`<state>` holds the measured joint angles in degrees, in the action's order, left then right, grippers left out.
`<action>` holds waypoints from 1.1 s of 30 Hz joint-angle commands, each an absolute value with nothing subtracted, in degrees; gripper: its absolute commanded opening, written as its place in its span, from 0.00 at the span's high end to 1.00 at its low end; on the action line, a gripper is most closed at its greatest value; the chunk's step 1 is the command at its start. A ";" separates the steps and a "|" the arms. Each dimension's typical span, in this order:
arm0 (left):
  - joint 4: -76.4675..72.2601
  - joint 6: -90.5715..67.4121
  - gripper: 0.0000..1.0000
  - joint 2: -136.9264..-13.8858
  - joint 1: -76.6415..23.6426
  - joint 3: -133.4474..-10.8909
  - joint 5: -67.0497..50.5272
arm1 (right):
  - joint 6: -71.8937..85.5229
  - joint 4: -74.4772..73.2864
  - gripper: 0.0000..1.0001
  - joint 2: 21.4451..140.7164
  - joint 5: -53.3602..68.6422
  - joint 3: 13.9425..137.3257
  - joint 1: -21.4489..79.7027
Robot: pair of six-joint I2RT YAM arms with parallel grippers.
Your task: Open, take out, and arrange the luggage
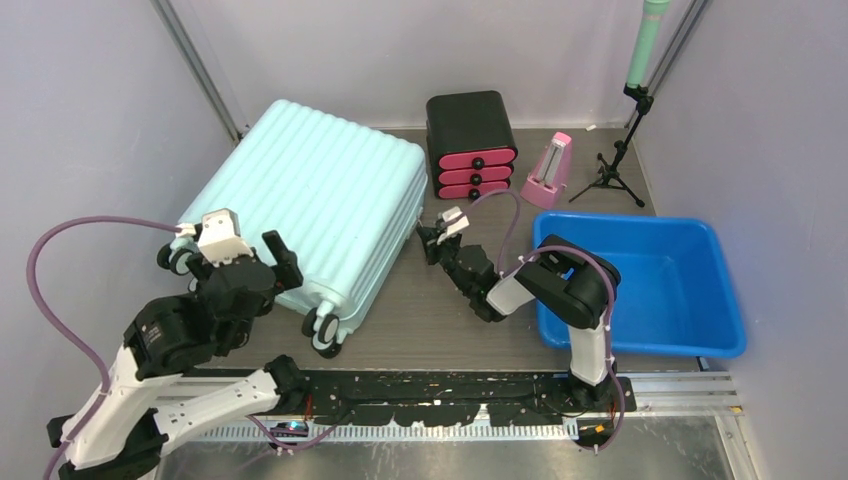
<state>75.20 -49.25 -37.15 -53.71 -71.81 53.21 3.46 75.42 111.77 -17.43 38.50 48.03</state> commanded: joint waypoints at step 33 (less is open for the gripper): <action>43.96 -49.77 0.01 -52.93 10.88 -63.68 27.79 | 5.98 69.22 1.00 103.51 -26.77 33.91 53.25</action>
